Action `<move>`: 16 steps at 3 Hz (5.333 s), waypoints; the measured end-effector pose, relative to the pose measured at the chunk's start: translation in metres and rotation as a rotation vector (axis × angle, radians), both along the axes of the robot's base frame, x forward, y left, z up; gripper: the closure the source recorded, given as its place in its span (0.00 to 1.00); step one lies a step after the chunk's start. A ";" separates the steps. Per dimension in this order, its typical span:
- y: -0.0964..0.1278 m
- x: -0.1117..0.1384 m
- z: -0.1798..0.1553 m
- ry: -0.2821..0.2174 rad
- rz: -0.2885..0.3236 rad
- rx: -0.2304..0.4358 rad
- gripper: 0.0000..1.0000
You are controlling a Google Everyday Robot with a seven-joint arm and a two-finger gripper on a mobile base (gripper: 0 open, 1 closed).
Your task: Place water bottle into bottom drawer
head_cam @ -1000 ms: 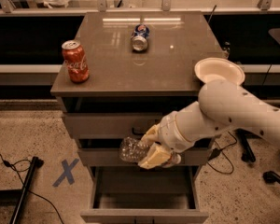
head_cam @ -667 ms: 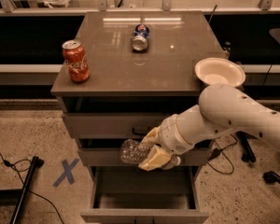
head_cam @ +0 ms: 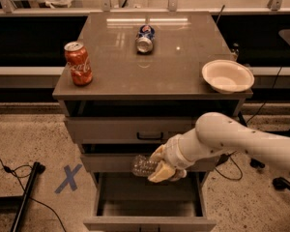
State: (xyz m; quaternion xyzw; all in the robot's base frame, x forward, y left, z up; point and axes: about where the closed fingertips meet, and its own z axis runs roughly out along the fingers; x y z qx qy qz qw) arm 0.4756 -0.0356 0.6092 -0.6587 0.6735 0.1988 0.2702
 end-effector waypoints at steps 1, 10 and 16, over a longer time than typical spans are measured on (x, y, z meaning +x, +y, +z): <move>-0.009 0.014 -0.082 -0.038 0.009 0.064 1.00; -0.037 0.062 -0.344 -0.023 -0.088 0.220 0.77; -0.033 0.016 -0.302 -0.034 0.066 0.312 0.00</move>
Offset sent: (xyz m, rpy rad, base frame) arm 0.0197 -0.0229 -0.1567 0.1157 -0.0448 0.0638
